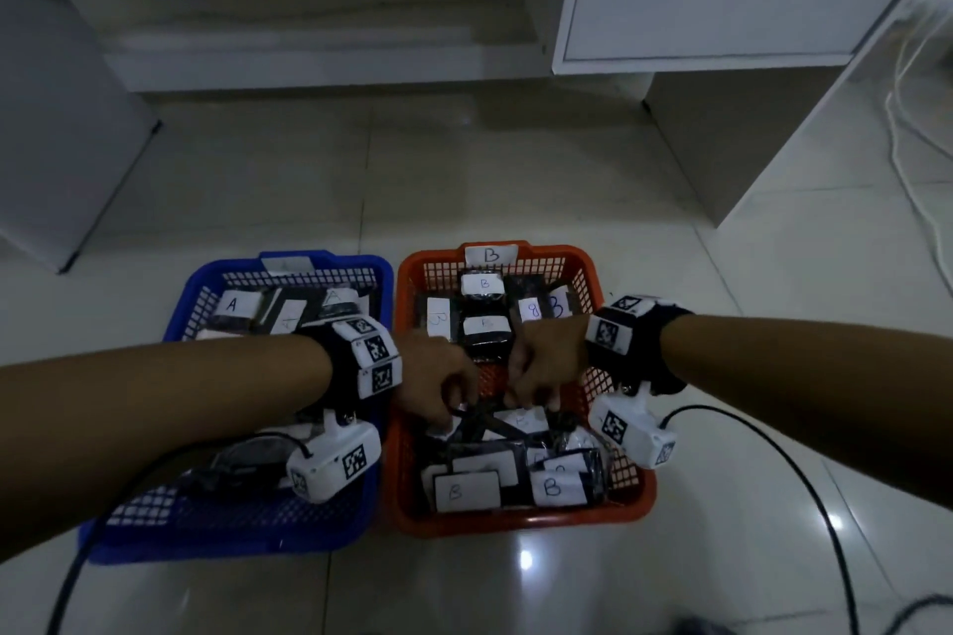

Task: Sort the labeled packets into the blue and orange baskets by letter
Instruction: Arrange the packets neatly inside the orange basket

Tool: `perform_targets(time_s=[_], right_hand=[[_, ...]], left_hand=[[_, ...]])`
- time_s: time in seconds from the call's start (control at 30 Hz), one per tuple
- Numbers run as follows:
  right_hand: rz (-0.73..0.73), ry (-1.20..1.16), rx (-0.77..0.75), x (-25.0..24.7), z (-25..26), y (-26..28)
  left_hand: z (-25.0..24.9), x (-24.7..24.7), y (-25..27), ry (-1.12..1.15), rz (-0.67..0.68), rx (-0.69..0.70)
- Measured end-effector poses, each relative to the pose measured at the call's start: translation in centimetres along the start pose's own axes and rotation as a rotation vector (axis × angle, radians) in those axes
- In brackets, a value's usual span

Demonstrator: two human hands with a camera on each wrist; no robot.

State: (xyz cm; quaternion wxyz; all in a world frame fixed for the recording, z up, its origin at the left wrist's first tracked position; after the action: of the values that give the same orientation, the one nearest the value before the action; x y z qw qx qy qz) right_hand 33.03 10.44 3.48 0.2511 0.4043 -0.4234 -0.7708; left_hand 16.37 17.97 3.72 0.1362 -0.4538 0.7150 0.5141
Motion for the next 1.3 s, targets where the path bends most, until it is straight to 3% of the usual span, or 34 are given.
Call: perform_targets(time_s=[0.23, 0.5, 0.73, 0.83, 1.07, 1.17, 1.3], right_hand=[[0.012, 0.015, 0.056, 2.4, 0.6, -1.4], [0.057, -0.107, 0.094, 1.8, 0.6, -0.8], [0.12, -0.156, 0.136, 1.4, 0.9, -0.9], [0.06, -0.192, 0.146, -0.8, 0.4, -0.4], [-0.326, -0.574, 0.145, -4.4, -1.5, -0.5], [-0.35, -0.673, 0.161, -4.4, -1.2, -1.3], [-0.331, -0.715, 0.165, -4.0, -0.8, -2.7]], left_hand=[[-0.3, 1.4, 0.3, -0.1, 0.007, -0.01], [0.7, -0.5, 1.1, 0.008, -0.031, -0.055], [2.5, -4.8, 1.7, 0.016, -0.288, -0.115], [3.9, -6.2, 1.6, -0.133, -0.413, -0.209], [5.9, -5.4, 0.4, -0.268, -0.591, -0.289], [6.2, -5.1, -0.1, -0.287, -0.608, -0.299], [6.5, -4.5, -0.2, -0.292, -0.522, -0.242]])
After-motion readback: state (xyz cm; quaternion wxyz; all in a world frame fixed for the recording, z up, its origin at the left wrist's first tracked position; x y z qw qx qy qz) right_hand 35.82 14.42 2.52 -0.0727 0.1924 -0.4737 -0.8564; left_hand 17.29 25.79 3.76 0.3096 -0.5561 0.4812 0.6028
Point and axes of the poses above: each hand's wrist, its own y-axis away from the middle knuckle, its own x-axis out of the palm, z = x × y, the point moved 2 cm from there along -y, towards the middle knuckle, and after that the axes turned 11 degrees about x, right-handed, at the moved point
